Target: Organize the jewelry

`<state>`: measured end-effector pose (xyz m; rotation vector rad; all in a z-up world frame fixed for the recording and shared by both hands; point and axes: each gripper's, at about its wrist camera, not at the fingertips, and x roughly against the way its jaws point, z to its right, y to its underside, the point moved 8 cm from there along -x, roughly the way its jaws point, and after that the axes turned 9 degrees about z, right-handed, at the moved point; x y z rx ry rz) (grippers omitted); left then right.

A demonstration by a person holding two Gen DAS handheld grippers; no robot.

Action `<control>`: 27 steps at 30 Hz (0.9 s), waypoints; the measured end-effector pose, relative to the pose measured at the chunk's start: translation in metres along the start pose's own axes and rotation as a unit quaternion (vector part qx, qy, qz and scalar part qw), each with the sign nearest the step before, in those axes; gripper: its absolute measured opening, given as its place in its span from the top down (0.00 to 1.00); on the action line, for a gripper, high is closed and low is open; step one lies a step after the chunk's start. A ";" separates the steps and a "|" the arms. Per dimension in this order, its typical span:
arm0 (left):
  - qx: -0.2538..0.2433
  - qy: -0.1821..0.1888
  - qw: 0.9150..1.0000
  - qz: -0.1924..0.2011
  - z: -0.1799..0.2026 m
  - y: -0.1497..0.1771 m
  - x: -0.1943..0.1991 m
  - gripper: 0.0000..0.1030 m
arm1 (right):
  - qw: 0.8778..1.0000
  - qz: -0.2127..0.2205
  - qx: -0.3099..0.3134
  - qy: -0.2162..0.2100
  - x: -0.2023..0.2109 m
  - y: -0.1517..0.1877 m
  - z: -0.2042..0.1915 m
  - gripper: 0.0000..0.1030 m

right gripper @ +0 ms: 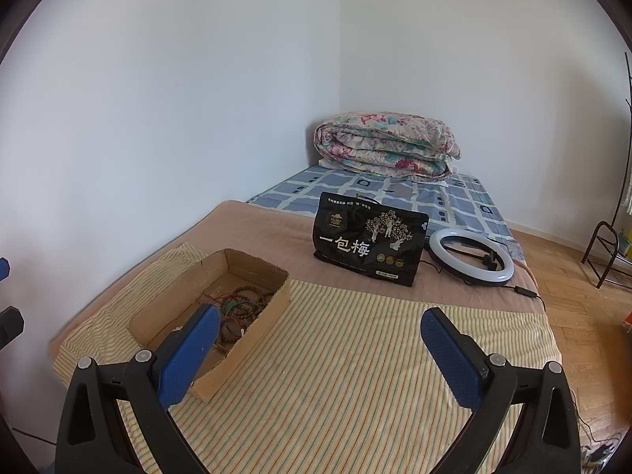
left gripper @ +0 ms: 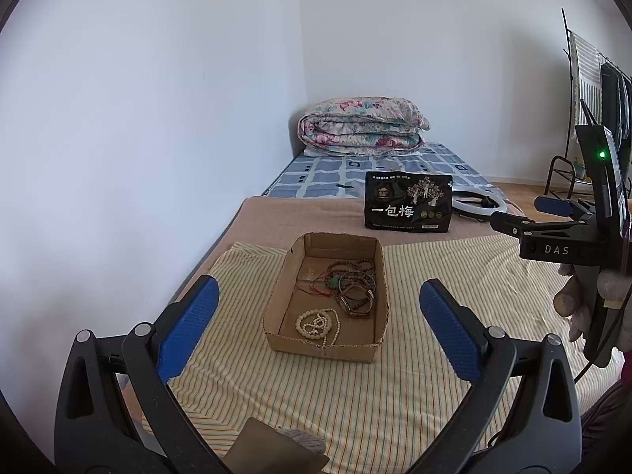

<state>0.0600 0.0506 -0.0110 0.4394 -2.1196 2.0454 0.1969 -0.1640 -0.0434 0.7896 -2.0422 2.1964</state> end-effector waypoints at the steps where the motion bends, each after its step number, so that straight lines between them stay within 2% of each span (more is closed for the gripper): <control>1: 0.000 0.000 1.000 0.000 0.000 -0.001 0.000 0.00 | 1.000 0.000 0.000 0.000 0.000 0.000 0.000 0.00; 27: 0.000 -0.002 1.000 0.001 -0.001 -0.002 0.000 0.00 | 1.000 -0.002 0.001 -0.001 -0.001 0.001 -0.004 0.00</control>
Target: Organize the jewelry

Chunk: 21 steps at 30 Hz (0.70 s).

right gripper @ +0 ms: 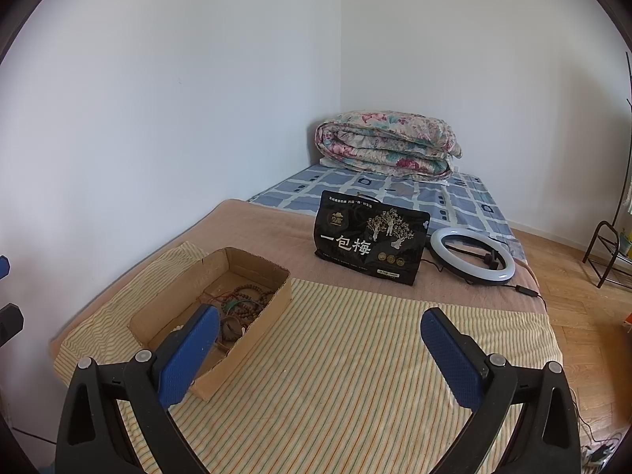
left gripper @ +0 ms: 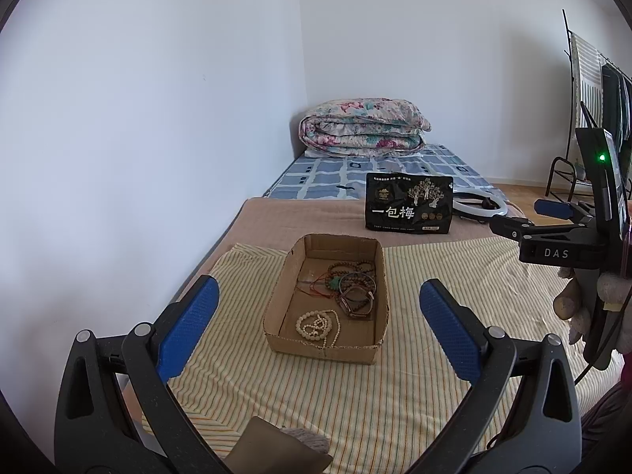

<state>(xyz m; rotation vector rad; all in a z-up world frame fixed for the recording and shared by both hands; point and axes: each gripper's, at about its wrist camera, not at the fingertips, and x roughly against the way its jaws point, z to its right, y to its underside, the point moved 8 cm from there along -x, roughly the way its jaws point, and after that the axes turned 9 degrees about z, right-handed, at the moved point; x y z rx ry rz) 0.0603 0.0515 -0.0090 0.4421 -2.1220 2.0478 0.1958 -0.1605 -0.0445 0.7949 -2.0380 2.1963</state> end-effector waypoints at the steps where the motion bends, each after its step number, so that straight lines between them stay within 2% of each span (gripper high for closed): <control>1: 0.000 0.000 1.000 0.000 0.000 0.000 0.000 0.00 | 1.000 0.000 0.001 0.000 0.000 0.000 -0.001 0.00; 21: 0.001 -0.001 1.000 -0.001 -0.001 0.000 -0.001 0.00 | 1.000 -0.001 0.002 -0.002 -0.001 0.001 -0.002 0.00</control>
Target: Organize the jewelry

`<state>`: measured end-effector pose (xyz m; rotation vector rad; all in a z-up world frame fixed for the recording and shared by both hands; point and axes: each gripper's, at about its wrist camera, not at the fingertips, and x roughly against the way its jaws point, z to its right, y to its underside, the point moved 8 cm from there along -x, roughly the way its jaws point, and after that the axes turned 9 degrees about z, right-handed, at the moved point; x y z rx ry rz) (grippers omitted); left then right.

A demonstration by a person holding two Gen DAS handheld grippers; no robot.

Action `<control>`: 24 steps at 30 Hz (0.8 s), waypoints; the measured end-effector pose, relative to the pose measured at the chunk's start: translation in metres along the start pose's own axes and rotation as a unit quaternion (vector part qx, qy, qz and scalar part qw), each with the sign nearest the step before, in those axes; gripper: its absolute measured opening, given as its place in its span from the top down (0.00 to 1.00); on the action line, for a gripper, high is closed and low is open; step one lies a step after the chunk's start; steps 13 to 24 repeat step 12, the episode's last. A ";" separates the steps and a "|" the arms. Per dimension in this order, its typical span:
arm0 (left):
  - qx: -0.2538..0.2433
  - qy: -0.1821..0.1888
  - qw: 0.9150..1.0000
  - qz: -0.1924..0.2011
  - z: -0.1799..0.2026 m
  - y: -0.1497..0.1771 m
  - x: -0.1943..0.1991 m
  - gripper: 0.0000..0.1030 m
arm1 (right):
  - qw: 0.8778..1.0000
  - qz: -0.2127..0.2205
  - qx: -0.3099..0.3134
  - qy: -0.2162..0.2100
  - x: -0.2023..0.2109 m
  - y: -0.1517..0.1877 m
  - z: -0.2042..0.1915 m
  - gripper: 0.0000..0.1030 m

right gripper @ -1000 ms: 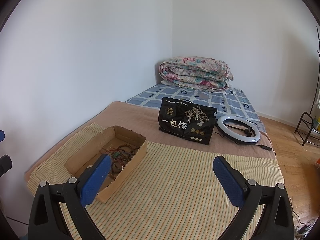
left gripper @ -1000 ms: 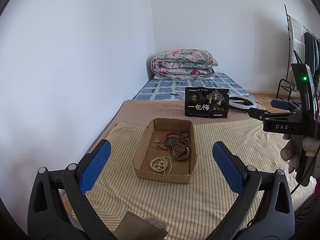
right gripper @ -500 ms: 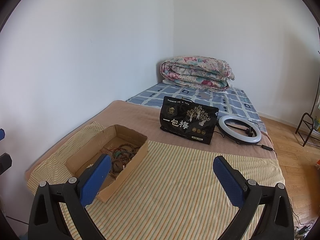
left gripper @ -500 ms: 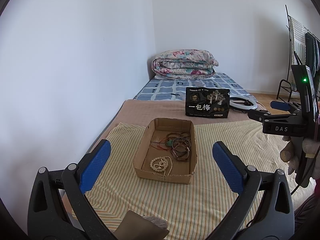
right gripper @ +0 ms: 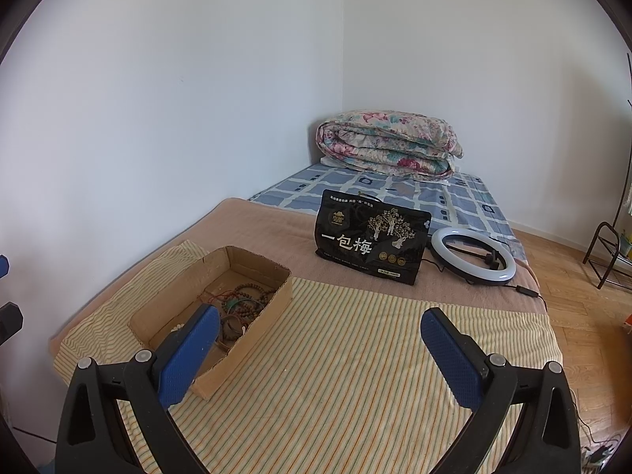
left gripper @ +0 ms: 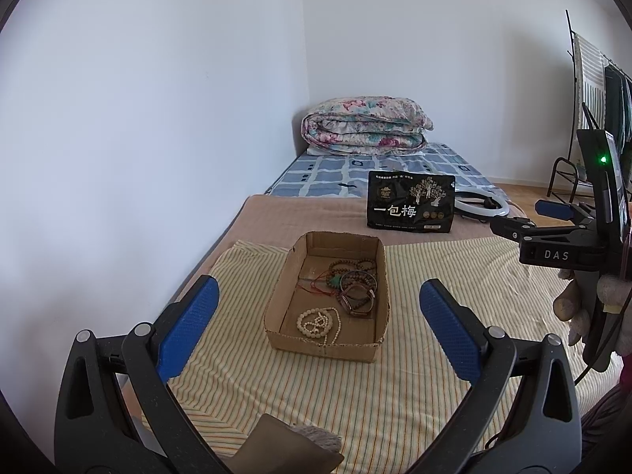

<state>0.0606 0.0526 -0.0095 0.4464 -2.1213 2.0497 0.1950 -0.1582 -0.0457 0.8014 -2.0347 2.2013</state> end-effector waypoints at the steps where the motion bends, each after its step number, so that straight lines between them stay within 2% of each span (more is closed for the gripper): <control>1: 0.000 0.001 1.000 0.000 0.000 0.000 0.000 0.00 | 1.000 0.000 0.000 0.000 0.000 0.000 0.000 0.00; 11: -0.010 -0.008 1.000 0.014 -0.005 0.000 0.003 0.00 | 1.000 0.000 0.000 0.000 0.000 0.000 0.001 0.00; 24: -0.009 -0.008 1.000 0.015 -0.005 0.000 0.003 0.00 | 1.000 0.000 0.000 0.000 0.000 0.000 0.001 0.00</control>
